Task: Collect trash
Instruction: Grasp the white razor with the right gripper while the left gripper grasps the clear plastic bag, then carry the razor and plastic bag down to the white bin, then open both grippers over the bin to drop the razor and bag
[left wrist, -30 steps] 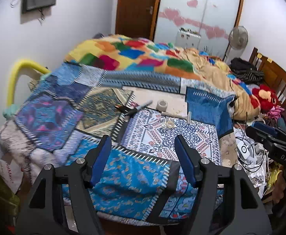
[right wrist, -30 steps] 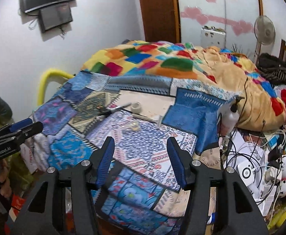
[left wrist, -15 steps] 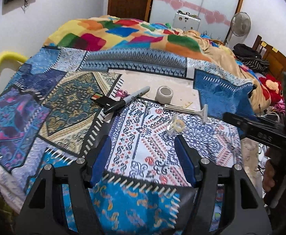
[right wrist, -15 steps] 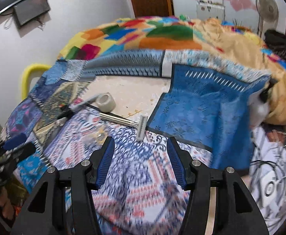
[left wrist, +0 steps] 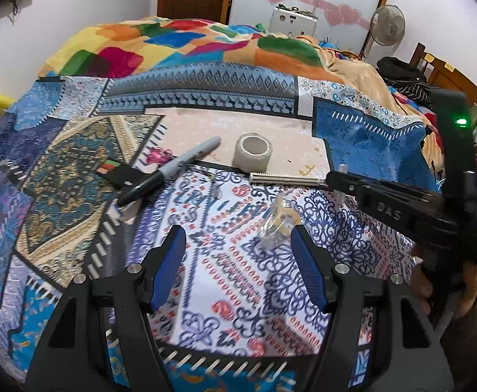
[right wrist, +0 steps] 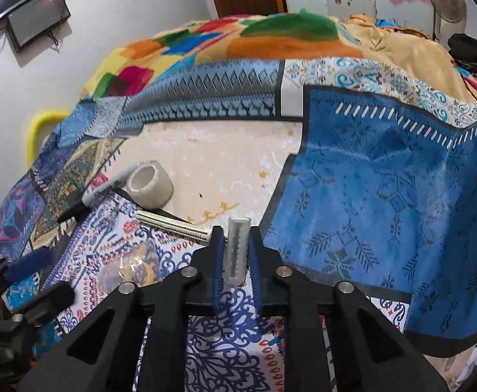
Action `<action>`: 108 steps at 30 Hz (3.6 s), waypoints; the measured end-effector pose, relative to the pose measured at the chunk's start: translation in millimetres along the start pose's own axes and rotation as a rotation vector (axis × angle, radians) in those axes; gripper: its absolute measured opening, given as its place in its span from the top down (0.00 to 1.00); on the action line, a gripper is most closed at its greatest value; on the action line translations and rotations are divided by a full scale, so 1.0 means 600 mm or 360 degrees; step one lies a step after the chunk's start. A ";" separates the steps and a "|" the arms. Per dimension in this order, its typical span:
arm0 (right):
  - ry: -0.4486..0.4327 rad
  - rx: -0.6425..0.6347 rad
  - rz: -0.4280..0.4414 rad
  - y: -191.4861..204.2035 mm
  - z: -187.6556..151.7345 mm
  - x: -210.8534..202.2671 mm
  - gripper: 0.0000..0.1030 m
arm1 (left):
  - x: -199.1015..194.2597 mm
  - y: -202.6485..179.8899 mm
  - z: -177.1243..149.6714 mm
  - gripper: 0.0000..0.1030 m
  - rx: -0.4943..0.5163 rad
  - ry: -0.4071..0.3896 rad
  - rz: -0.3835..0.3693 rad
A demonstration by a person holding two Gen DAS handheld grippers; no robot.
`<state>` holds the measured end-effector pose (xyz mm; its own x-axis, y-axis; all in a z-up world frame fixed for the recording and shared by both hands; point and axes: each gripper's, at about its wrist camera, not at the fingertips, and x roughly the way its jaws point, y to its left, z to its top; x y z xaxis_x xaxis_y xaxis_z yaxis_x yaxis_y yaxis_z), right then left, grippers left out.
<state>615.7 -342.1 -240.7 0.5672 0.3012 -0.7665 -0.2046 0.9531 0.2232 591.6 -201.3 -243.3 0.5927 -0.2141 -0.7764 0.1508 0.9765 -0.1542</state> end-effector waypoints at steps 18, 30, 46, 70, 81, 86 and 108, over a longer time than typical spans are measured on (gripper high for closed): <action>-0.0086 0.0049 -0.0127 -0.031 -0.015 -0.077 0.89 | 0.054 -0.064 0.002 0.91 0.0091 0.0074 -0.0142; -0.0168 0.0075 -0.0107 -0.008 -0.013 -0.187 0.89 | -0.088 -0.078 0.015 0.92 0.0071 -0.0056 -0.0105; -0.0335 -0.0020 0.0010 0.102 -0.034 -0.392 0.89 | -0.381 -0.079 -0.020 0.92 0.0070 -0.0314 0.0010; -0.0264 -0.0370 0.0283 0.376 -0.175 -0.474 0.89 | -0.668 0.126 -0.254 0.92 -0.0252 -0.0461 0.0308; 0.0013 -0.0592 0.0390 0.538 -0.270 -0.386 0.89 | -0.690 0.264 -0.394 0.92 -0.0442 -0.0316 0.0497; 0.0252 -0.0677 0.0377 0.583 -0.322 -0.302 0.89 | -0.654 0.321 -0.462 0.92 -0.0563 -0.0169 0.0512; 0.0946 -0.0784 0.0165 0.634 -0.457 0.019 0.89 | -0.374 0.441 -0.597 0.92 -0.0889 0.0483 0.0421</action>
<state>325.4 15.7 -329.8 0.0315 0.1889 -0.9815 -0.6428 0.7558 0.1248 214.9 114.5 -328.7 0.2933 -0.0294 -0.9556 -0.4470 0.8793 -0.1642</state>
